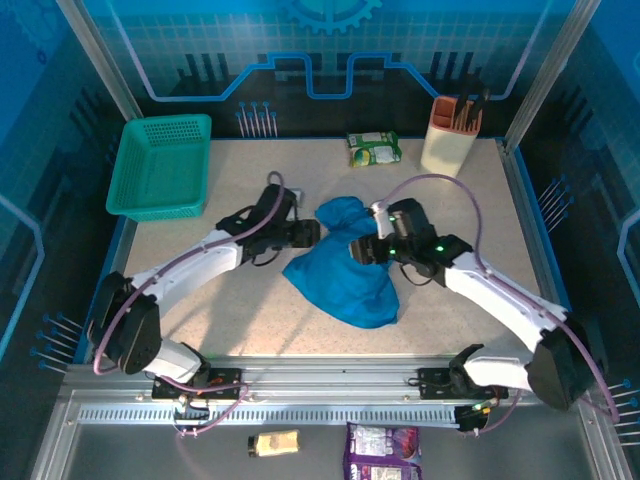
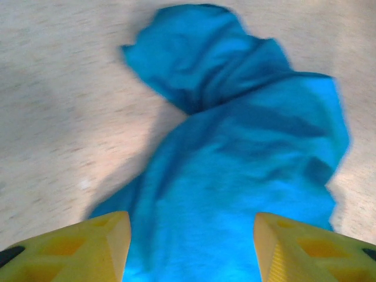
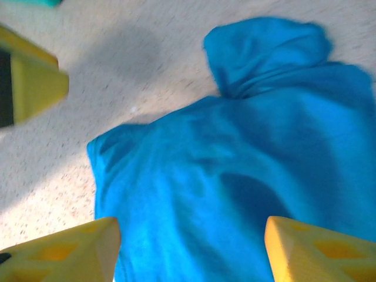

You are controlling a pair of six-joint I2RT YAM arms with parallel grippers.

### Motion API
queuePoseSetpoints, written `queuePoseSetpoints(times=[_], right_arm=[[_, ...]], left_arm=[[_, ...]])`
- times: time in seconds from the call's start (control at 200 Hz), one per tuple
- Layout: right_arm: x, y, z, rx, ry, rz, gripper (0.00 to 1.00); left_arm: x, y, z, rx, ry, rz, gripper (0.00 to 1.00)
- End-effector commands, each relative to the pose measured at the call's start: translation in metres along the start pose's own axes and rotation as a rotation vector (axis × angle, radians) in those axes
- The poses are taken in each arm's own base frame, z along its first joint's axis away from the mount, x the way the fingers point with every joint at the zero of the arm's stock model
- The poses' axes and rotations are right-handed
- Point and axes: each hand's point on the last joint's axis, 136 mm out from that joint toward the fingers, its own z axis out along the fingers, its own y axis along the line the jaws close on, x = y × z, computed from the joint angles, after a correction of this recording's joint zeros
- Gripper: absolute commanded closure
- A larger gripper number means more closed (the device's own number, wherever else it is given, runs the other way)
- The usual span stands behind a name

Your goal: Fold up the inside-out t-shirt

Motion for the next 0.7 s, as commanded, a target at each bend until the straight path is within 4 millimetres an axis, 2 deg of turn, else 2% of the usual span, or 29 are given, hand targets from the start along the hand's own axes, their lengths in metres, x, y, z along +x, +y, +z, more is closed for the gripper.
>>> queuePoseSetpoints(times=[0.0, 0.135, 0.27, 0.425, 0.54, 0.695], right_arm=[[-0.002, 0.043, 0.021, -0.045, 0.048, -0.075, 0.35], [0.022, 0.091, 0.057, -0.056, 0.163, -0.193, 0.38], [0.038, 0.118, 0.095, -0.024, 0.249, -0.254, 0.39], [0.043, 0.124, 0.131, 0.072, 0.305, -0.294, 0.41], [0.040, 0.117, 0.151, 0.145, 0.317, -0.319, 0.42], [0.051, 0.111, 0.177, 0.187, 0.365, -0.359, 0.43]], left_arm=[[0.007, 0.041, -0.006, -0.025, -0.001, -0.117, 0.42], [0.019, 0.072, -0.014, -0.054, 0.009, -0.174, 0.42], [0.024, 0.090, -0.026, -0.059, -0.014, -0.216, 0.42], [0.026, 0.095, -0.034, -0.051, -0.025, -0.226, 0.42], [0.029, 0.097, -0.036, -0.044, -0.025, -0.233, 0.41], [0.032, 0.099, -0.038, -0.042, -0.025, -0.237, 0.42]])
